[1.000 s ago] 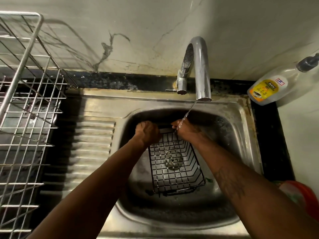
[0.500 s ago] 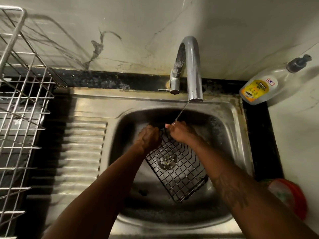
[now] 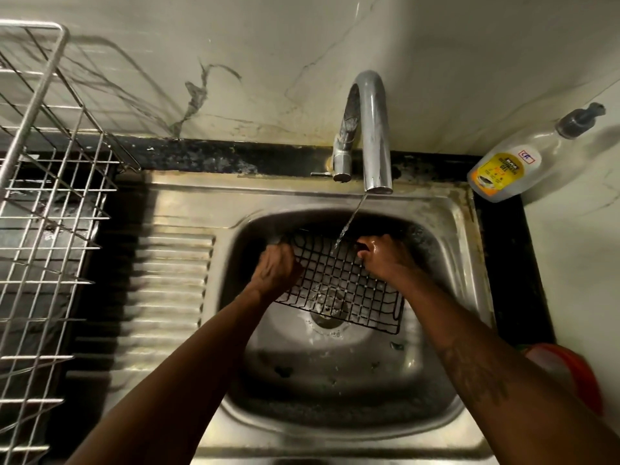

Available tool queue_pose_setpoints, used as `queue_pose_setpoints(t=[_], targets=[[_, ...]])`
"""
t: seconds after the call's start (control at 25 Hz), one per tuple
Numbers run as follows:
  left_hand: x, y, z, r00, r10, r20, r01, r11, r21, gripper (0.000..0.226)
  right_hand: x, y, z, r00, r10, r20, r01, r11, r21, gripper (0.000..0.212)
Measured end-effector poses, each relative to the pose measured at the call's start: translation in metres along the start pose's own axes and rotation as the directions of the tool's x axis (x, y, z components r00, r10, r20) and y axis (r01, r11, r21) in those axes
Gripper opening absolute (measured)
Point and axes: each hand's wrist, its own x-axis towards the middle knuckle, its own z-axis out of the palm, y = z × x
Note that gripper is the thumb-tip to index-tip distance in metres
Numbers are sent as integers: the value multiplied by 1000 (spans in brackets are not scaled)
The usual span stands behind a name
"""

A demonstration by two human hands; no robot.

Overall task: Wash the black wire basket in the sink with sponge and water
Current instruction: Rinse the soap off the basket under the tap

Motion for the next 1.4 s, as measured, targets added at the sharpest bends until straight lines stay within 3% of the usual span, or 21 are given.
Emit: queue_pose_setpoints(t=[0.12,0.2,0.28,0.32,0.36,0.44,0.48,0.52,0.64,0.68,0.72,0.76,0.84,0.88,0.92,0.96,1.04,1.12,1.28,1.32,1.4], targets=[[2,-7,-13,984,-167,-56,161,982,-101,20,-3,4,8,997,-69,-26,71,994,83,38],[5,-11,-16,951,-306,48,309,936,-167,38,-9,-8,9,949,-190,-250,226,966,125,33],[9,-15,-8,923,-372,93,383,884,-268,41,-13,-25,17,809,-294,-510,419,895,149,19],[8,-15,-6,908,-404,116,419,849,-324,40,-16,-36,26,790,-270,-550,468,846,256,10],[7,-16,-1,908,-407,104,414,828,-378,39,-19,-48,32,848,-185,-498,438,773,460,7],[6,-26,7,906,-414,86,403,785,-471,35,-14,-61,41,1000,-9,-23,24,478,878,5],[3,-30,7,905,-414,100,398,740,-543,31,-9,-58,44,985,38,170,-173,335,926,2],[0,-32,7,916,-383,121,372,695,-616,25,-2,-49,45,966,97,239,-256,225,940,5],[-5,-38,6,952,-262,159,298,679,-670,23,11,-31,43,918,229,323,-239,-331,913,17],[-5,-39,6,949,-265,170,309,685,-659,26,11,-36,48,918,206,338,-220,-444,868,18],[-5,-39,6,945,-282,168,320,677,-663,26,8,-45,56,918,149,367,-262,-466,845,18],[-4,-38,5,944,-289,161,318,659,-681,25,2,-61,66,917,61,395,-353,-340,872,18],[-2,-40,5,940,-298,166,322,617,-718,26,-10,-89,85,883,-138,448,-433,131,892,21],[-3,-44,8,940,-301,158,316,599,-736,33,-12,-95,88,884,-161,439,-397,239,886,22],[-3,-47,12,937,-313,153,316,577,-754,40,-5,-94,85,898,-140,418,-390,190,901,22],[-2,-50,16,933,-322,159,321,549,-772,44,6,-86,80,920,-72,386,-382,58,922,21],[-3,-48,16,933,-310,185,328,517,-791,37,26,-64,64,941,86,328,-317,-118,941,18],[-4,-42,14,938,-284,200,327,529,-783,24,28,-54,64,933,148,329,-320,-81,944,19],[-2,-44,25,934,-288,211,339,525,-781,29,-11,-81,79,832,-59,551,-501,346,793,18],[-3,-46,25,929,-299,217,349,520,-779,31,-9,-83,78,833,-72,548,-498,332,801,18],[-1,-47,24,917,-321,237,377,505,-777,29,7,-77,71,900,7,435,-429,186,884,14]])
